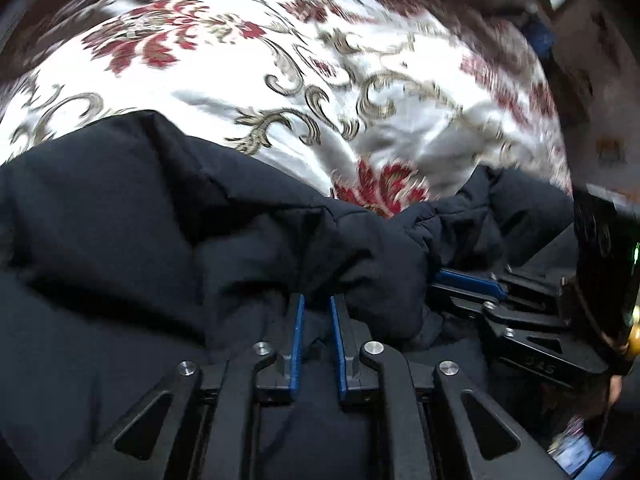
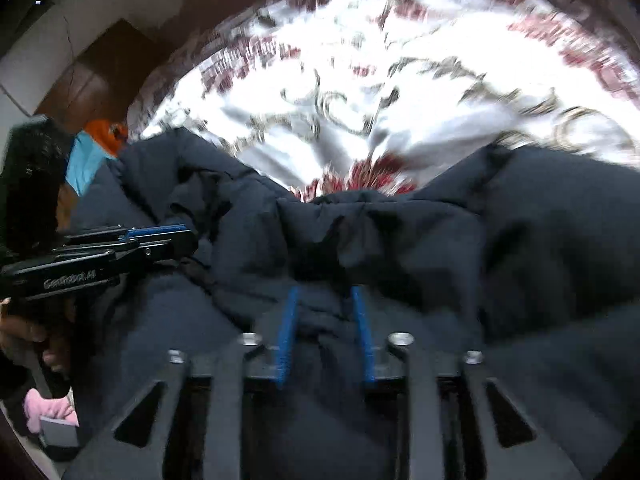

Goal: Fold large clothes

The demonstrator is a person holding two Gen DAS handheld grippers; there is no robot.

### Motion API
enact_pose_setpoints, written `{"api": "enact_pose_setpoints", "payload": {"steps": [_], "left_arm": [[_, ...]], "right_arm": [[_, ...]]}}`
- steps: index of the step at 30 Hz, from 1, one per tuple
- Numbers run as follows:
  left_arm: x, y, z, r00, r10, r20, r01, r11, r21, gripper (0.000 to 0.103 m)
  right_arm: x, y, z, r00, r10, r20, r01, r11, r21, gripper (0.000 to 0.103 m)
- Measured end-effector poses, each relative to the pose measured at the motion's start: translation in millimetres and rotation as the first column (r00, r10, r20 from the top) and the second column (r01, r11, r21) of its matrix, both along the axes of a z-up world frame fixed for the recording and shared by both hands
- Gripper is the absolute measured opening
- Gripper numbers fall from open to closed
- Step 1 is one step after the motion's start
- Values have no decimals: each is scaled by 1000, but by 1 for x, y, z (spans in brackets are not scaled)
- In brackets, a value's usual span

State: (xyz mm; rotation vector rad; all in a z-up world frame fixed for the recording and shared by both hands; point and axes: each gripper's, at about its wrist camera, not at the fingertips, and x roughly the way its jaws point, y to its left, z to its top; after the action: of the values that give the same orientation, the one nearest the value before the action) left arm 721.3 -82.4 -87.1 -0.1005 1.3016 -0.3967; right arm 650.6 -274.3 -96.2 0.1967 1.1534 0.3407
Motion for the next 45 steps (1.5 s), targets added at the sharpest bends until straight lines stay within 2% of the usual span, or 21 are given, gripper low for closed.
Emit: {"api": "enact_pose_setpoints", "payload": {"steps": [5, 8, 9, 11, 12, 13, 17, 18, 22, 27, 30, 33, 39, 45], "left_arm": [[-28, 13, 23, 997, 28, 70, -26, 999, -33, 17], [-46, 17, 35, 996, 35, 77, -33, 999, -27, 27], [-55, 18, 42, 995, 39, 87, -37, 999, -27, 33], [-69, 19, 53, 994, 41, 99, -37, 998, -44, 63], [-74, 22, 58, 993, 46, 107, -41, 998, -52, 83], [-83, 25, 65, 990, 56, 128, -48, 997, -63, 86], [-112, 28, 82, 988, 40, 147, -32, 998, -59, 88], [-121, 29, 85, 989, 32, 148, -26, 999, -44, 92], [-154, 33, 97, 980, 11, 199, -10, 1000, -9, 102], [-196, 38, 110, 965, -32, 258, 23, 999, 40, 102], [-224, 38, 114, 952, -79, 297, 44, 991, 123, 102], [-244, 38, 117, 944, -111, 311, 59, 983, 174, 102], [-279, 48, 119, 944, -102, 313, 40, 979, 199, 102], [-318, 69, 123, 938, -71, 340, -7, 975, 221, 102]], "right_arm": [[-38, -19, 40, 995, -34, 94, 37, 999, -38, 56], [-61, -36, 53, 990, -61, 126, 69, 996, -54, 71], [-68, -40, 57, 987, -74, 140, 83, 995, -60, 79], [-83, -39, 66, 983, -94, 159, 105, 992, -66, 83], [-93, -39, 70, 981, -102, 167, 114, 991, -68, 84], [-101, -39, 74, 979, -110, 171, 124, 990, -73, 84], [-128, -33, 85, 967, -147, 210, 169, 982, -90, 98], [-136, -32, 89, 963, -154, 222, 178, 980, -92, 101], [-171, -32, 103, 949, -170, 264, 204, 973, -106, 101], [-216, -25, 119, 935, -162, 315, 222, 961, -165, 101], [-241, -20, 126, 931, -141, 337, 219, 954, -204, 101], [-267, -13, 132, 930, -112, 350, 207, 947, -246, 101], [-313, -1, 137, 931, -51, 363, 173, 934, -312, 101], [-357, 1, 123, 949, 14, 316, 115, 915, -386, 101]]}}
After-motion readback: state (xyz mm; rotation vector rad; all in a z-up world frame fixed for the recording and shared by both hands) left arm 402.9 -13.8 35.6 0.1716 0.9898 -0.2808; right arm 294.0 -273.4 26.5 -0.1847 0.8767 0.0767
